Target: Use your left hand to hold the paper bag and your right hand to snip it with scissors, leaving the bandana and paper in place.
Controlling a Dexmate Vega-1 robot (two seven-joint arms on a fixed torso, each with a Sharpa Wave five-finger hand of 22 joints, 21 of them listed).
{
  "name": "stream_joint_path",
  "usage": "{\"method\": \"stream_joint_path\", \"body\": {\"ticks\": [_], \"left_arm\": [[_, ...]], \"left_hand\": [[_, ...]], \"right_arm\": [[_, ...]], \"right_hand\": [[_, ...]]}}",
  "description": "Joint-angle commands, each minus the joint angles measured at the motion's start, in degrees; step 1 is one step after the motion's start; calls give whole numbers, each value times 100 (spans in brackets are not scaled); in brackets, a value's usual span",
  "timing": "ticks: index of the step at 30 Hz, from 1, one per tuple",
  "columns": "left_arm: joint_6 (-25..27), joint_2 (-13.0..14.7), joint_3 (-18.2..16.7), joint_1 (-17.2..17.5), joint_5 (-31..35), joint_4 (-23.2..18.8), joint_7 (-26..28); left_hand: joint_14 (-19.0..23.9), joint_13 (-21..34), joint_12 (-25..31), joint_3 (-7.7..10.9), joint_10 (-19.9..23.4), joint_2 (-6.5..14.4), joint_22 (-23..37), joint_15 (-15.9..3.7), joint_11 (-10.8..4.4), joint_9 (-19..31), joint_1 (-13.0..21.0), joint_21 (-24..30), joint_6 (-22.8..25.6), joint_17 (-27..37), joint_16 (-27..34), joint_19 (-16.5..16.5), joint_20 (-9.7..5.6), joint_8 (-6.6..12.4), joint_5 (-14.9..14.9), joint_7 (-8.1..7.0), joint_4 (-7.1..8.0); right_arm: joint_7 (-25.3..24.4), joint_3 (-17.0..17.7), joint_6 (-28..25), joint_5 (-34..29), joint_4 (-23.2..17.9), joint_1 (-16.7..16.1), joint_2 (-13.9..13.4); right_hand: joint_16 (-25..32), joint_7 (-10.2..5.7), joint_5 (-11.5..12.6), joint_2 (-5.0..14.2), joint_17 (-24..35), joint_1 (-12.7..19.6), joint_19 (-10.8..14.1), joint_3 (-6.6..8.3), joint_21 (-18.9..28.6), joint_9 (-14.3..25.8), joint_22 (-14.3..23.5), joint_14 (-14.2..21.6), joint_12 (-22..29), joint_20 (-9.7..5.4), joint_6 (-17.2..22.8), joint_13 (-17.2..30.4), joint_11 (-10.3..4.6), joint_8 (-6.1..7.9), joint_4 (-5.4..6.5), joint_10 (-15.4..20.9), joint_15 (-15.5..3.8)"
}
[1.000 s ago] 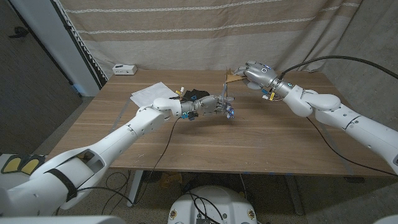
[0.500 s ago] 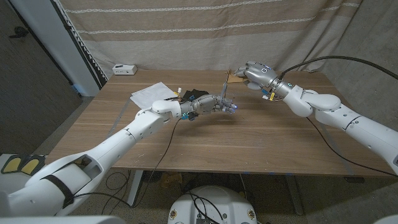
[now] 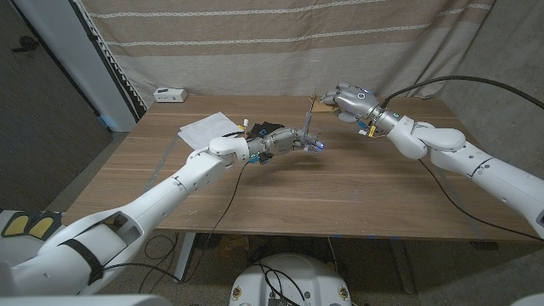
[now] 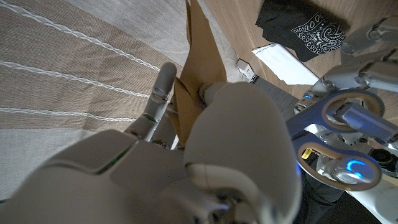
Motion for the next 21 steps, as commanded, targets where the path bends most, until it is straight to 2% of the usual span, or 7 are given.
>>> {"method": "stream_joint_path", "body": {"ticks": [1, 4, 9, 14, 21], "left_arm": [[-287, -218, 46, -64, 36, 244, -74], [-321, -256, 41, -53, 26, 257, -58], [-344, -310, 42, -53, -23, 294, -107], [-369, -342, 17, -5, -106, 312, -140], [-359, -289, -45, 126, -194, 202, -78]], "left_hand": [[245, -42, 62, 452, 2782, 2229, -123, -983, -1134, -206, 2540, 92, 820, 41, -48, -22, -317, 1043, 71, -596, -445], [414, 18, 174, 430, 3032, 2223, -179, -986, -1131, -321, 2584, 156, 926, 72, -39, -36, -337, 1087, 67, -627, -428], [661, 219, 396, 396, 3228, 2231, -249, -988, -1121, -113, 2653, 253, 1016, 154, 2, -78, -333, 1338, 56, -598, -420], [710, 282, 454, 382, 3216, 2223, -291, -985, -1119, 59, 2674, 305, 1010, 193, -17, -97, -333, 1505, 57, -573, -414], [689, 336, 500, 380, 3195, 2217, -329, -985, -1119, 127, 2687, 349, 1019, 215, -68, -116, -335, 1602, 62, -547, -411]], "right_arm": [[15, -71, 43, -54, 60, 66, 26], [19, -80, 42, -60, 59, 72, 31], [38, -93, 39, -72, 50, 82, 35], [56, -102, 34, -81, 31, 85, 37], [109, -123, 33, -88, 21, 72, 33]], "right_hand": [[-4, -187, 48, 452, 20, 388, 4, 4, 46, 30, 10, 45, 23, -951, 198, 12, -18, 17, 34, 42, -670], [-7, -184, 48, 449, 19, 385, 5, 3, 45, 28, 9, 47, 22, -950, 207, 8, -19, 19, 34, 44, -670], [-11, -182, 49, 449, 17, 383, 7, 4, 42, 28, 7, 49, 23, -949, 207, 5, -18, 18, 34, 50, -670], [-18, -185, 50, 447, 15, 379, 9, 2, 41, 26, 6, 50, 20, -949, 223, 0, -17, 22, 32, 46, -671], [-24, -184, 51, 446, 13, 377, 11, 2, 39, 26, 4, 52, 19, -950, 206, -5, -19, 14, 30, 49, -671]]}}
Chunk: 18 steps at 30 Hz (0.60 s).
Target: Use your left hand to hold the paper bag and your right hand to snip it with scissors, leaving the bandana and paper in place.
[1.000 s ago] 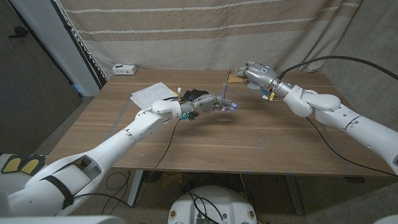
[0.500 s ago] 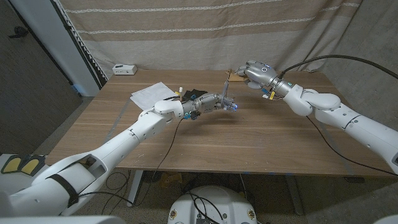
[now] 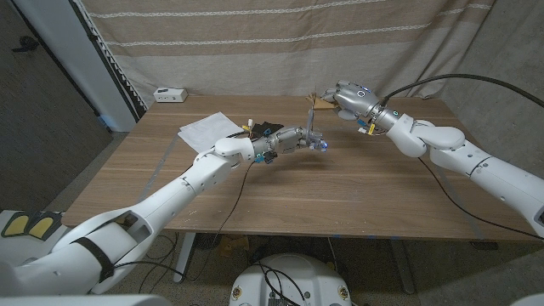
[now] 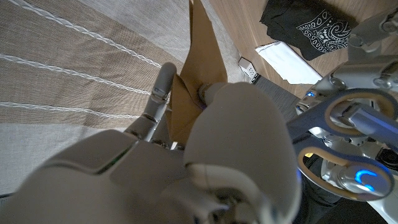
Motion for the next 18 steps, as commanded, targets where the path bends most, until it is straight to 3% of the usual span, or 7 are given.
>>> {"method": "stream_joint_path", "body": {"ticks": [1, 10, 14, 18], "left_arm": [[-42, 2, -85, 176, -154, -78, 37], [45, 95, -181, 331, -316, -199, 108], [73, 143, -231, 411, -373, -268, 179], [84, 204, -275, 481, -402, -343, 245]], "left_hand": [[36, 28, 58, 377, 2990, 2344, -19, -819, -1315, 82, 2557, 72, 797, 24, -32, -56, -331, 1673, 36, -760, -411], [24, 92, 117, 398, 2926, 2319, -133, -819, -1314, 162, 2590, 152, 680, 92, -119, -80, -315, 1776, 74, -720, -430], [2, 48, 60, 408, 2808, 2318, -181, -817, -1314, 61, 2584, 197, 573, 119, -169, -96, -294, 1701, 107, -703, -416], [-82, -145, -112, 418, 2626, 2309, -270, -815, -1316, -368, 2557, 285, 391, 145, -286, -128, -276, 1407, 157, -818, -401]], "right_arm": [[77, -50, 9, -31, -21, -4, 6], [93, -76, -16, -61, 20, -4, 16], [97, -92, -36, -65, 66, 9, 28], [119, -108, -55, -64, 80, 22, 36]], "right_hand": [[19, -186, 40, 424, 17, 398, 11, 6, 38, 27, 3, 43, 20, -949, 201, 13, -20, 6, 35, 52, -662], [10, -193, 41, 423, 13, 390, 13, 2, 37, 26, 1, 47, 13, -947, 213, 5, -20, 9, 36, 42, -662], [5, -197, 42, 424, 12, 389, 13, 2, 35, 24, 0, 48, 10, -948, 221, 1, -21, 10, 35, 40, -662], [2, -196, 42, 422, 11, 387, 14, 0, 35, 22, 0, 49, 12, -948, 215, 0, -21, 6, 34, 43, -662]]}}
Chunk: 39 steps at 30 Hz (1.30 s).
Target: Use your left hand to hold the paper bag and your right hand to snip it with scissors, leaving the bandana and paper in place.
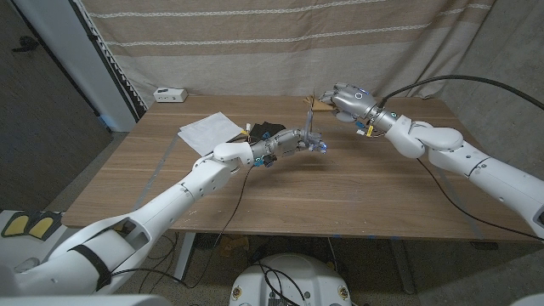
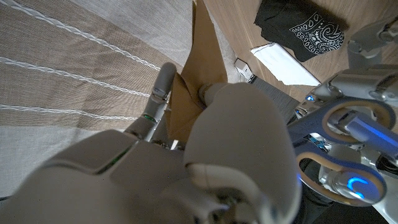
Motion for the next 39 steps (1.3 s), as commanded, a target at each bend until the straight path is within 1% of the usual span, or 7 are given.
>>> {"method": "stream_joint_path", "body": {"ticks": [1, 5, 7, 14, 25, 34, 39], "left_arm": [[119, 159, -148, 226, -228, -206, 222], [88, 181, -173, 261, -263, -209, 211], [33, 188, -177, 263, -280, -167, 133], [18, 270, -163, 252, -246, -168, 34], [-118, 301, -258, 362, -308, -170, 73], [-327, 357, -400, 511, -364, -206, 159], [-439, 453, -484, 601, -336, -297, 248]], "left_hand": [[-97, -176, -164, 413, 2536, 2302, -67, -823, -1378, -331, 2539, 133, 413, 41, -109, -58, -257, 1373, 65, -724, -396], [-305, -633, -626, 412, 2189, 2288, -271, -821, -1390, -1188, 2469, 323, 166, 70, -332, -133, -203, 817, 88, -917, -403], [-471, -857, -940, 441, 1889, 2247, -507, -824, -1394, -1644, 2466, 436, -258, 78, -461, -205, -141, 325, 76, -1083, -422], [-797, -1054, -1389, 365, 1271, 1700, -960, -787, -1400, -1691, 2225, 443, -1060, -18, -574, -156, -76, -404, -109, -1452, -372], [-826, -1052, -1430, 453, 1257, 1706, -1145, -827, -1406, -1690, 2228, 436, -970, -62, -552, -96, -144, -548, -163, -1530, -405], [-880, -1009, -1446, 345, 1250, 1695, -1325, -827, -1405, -1684, 2235, 460, -1041, -4, -498, -10, -216, -756, -191, -1608, -398], [-807, -917, -1404, 171, 1370, 1665, -1616, -802, -1398, -1668, 1997, 482, -1112, 65, -419, 114, -254, -1038, -261, -1656, -286]], "right_arm": [[63, -59, -74, -13, 94, 30, 36], [89, -79, -82, -2, 120, 51, 56], [109, -109, -78, -6, 173, 87, 95], [81, -235, -22, -63, 372, 227, 205], [83, -427, -47, -85, 697, 419, 358], [268, -472, -270, 23, 620, 418, 393], [479, -398, -470, 134, 384, 348, 368]], "right_hand": [[18, -201, 17, 424, 6, 385, 14, 14, 34, 20, -1, 50, 15, -948, 222, 2, -22, 18, 32, 46, -663], [14, -191, 17, 422, 5, 383, 12, 13, 32, 18, -2, 50, 16, -947, 215, 2, -21, 13, 32, 48, -664], [12, -195, 18, 424, 4, 381, 14, 12, 33, 18, -2, 51, 16, -947, 216, 1, -21, 14, 32, 48, -664], [5, -198, 19, 423, 2, 378, 17, 10, 32, 17, -2, 53, 17, -948, 218, 0, -21, 13, 31, 49, -664], [-4, -208, 21, 421, 0, 376, 15, 11, 25, 15, -6, 58, 18, -950, 219, -6, -22, 11, 23, 55, -664], [-10, -198, 23, 421, -2, 372, 16, 9, 23, 11, -6, 62, 20, -950, 229, -7, -23, 13, 22, 59, -663], [-15, -202, 23, 422, -3, 369, 18, 7, 23, 11, -6, 64, 19, -949, 225, -7, -21, 10, 21, 54, -664]]}}
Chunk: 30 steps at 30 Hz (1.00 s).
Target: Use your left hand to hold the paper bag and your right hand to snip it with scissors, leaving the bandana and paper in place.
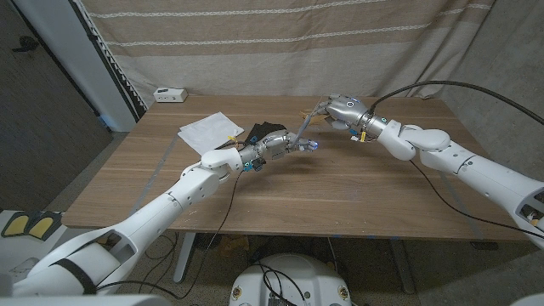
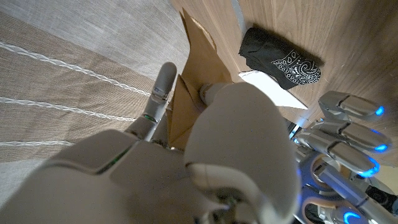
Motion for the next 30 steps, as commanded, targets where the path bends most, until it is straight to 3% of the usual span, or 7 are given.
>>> {"method": "stream_joint_path", "body": {"ticks": [1, 12, 23, 30], "left_arm": [[-258, 171, -176, 190, 10, -149, 186], [-361, 420, -284, 342, 123, -332, 374], [-649, 632, -387, 511, 309, -454, 522], [-677, 749, -466, 627, 328, -542, 658]], "left_hand": [[69, 88, 63, 47, 1247, 1172, -190, -986, -1056, 29, 882, 63, -1143, 52, 79, 138, -271, -164, -52, -1229, -97], [140, 175, 89, 2, 1264, 1011, -478, -961, -1050, 41, 254, 39, -1111, -9, 34, 175, -272, -387, -14, -1227, 75], [189, 228, 16, -37, 1181, 469, -729, -949, -1048, 61, -602, -16, -1174, -141, -8, 196, -277, -650, 91, -1232, 218], [191, 246, -8, -49, 1165, 353, -763, -956, -1047, 71, -819, -30, -1189, -161, -2, 209, -277, -722, 146, -1240, 267]], "right_arm": [[339, 31, -351, 191, -285, -50, 20], [399, 51, -433, 181, -438, -105, 66], [375, 29, -705, 154, -483, -161, 208], [413, 28, -894, 185, -555, -199, 278]], "right_hand": [[-12, -88, 30, 424, 14, 369, 17, 9, 22, 7, -8, 43, 18, -950, 110, 17, -21, 38, 2, 54, -642], [-21, -104, 31, 425, 12, 361, 23, 5, 23, 3, -8, 49, 20, -948, 113, 14, -22, 36, 2, 60, -642], [-25, -108, 33, 428, 12, 353, 32, 3, 21, -3, -9, 59, 19, -947, 86, 6, -23, 22, 7, 66, -642], [-28, -119, 34, 428, 11, 345, 44, 0, 23, -7, -9, 66, 23, -946, 82, 3, -24, 19, 12, 76, -642]]}}
